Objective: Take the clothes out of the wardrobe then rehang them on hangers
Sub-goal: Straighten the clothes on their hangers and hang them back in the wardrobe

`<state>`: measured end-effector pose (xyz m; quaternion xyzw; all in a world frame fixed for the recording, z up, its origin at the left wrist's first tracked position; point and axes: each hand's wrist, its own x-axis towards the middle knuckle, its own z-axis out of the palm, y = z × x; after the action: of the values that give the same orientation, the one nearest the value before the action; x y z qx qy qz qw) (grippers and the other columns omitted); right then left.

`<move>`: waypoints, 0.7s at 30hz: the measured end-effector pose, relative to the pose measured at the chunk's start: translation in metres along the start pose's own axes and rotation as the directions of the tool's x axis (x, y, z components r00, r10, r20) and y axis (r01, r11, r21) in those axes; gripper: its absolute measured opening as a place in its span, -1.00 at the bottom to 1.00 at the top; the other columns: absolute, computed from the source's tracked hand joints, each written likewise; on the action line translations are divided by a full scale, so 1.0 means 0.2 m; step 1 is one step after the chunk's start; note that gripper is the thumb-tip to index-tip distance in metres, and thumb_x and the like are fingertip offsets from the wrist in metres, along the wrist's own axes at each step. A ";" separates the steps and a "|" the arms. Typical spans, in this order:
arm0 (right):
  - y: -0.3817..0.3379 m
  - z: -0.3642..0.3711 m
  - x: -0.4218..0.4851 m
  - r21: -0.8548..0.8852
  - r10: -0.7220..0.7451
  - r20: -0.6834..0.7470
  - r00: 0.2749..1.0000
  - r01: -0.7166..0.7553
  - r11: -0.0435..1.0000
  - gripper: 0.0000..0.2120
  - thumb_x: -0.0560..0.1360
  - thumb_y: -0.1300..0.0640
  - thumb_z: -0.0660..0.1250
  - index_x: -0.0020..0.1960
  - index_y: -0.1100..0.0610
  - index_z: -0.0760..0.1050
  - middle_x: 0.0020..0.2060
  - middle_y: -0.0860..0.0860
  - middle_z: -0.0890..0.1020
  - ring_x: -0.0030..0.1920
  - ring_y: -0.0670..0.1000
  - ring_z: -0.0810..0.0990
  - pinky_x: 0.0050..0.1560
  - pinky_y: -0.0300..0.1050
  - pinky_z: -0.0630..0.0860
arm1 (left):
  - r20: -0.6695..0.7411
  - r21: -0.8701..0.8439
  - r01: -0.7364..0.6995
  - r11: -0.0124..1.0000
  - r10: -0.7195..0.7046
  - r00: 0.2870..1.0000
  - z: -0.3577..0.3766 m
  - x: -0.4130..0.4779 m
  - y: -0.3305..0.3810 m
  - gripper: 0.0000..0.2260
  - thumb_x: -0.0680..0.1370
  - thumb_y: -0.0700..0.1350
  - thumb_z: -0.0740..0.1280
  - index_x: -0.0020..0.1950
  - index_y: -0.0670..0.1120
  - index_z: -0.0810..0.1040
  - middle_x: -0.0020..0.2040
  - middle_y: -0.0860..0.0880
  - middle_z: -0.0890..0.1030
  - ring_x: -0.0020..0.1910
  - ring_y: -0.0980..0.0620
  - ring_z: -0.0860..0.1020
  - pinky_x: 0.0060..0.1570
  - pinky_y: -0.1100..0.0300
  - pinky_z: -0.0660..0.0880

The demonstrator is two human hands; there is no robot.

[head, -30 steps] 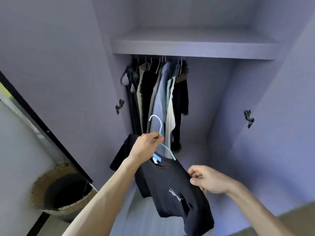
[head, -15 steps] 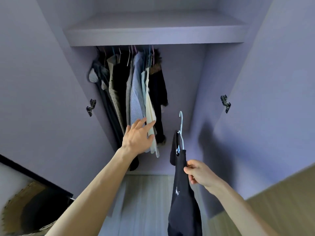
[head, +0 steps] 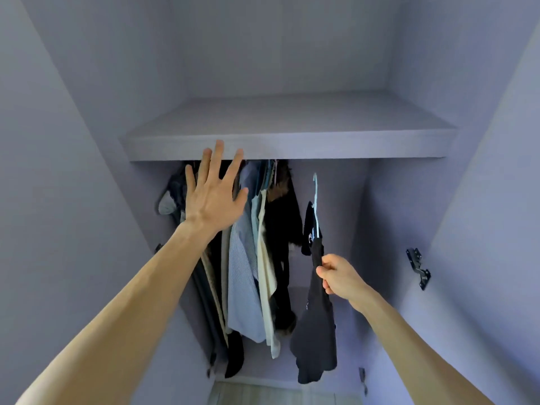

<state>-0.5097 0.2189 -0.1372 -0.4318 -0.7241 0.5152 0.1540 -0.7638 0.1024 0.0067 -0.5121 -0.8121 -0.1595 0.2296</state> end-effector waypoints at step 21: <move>-0.38 -0.01 1.04 -0.167 -0.092 0.013 0.996 0.093 0.982 -0.89 0.65 0.18 0.14 0.10 0.15 0.42 -0.16 0.04 0.51 -0.17 0.01 0.50 -0.06 0.00 0.52 | -0.265 -0.086 0.043 0.995 -0.065 0.962 0.44 0.51 -0.02 -0.44 0.64 0.28 -0.13 0.60 0.21 -0.22 0.63 0.00 -0.12 0.60 -0.03 -0.29 0.47 -0.32 -0.23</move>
<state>-0.6639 0.3757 -0.1144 -0.4077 -0.7845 0.4461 0.1393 -0.8234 0.2228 -0.0134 -0.4722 -0.7805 -0.2655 0.3122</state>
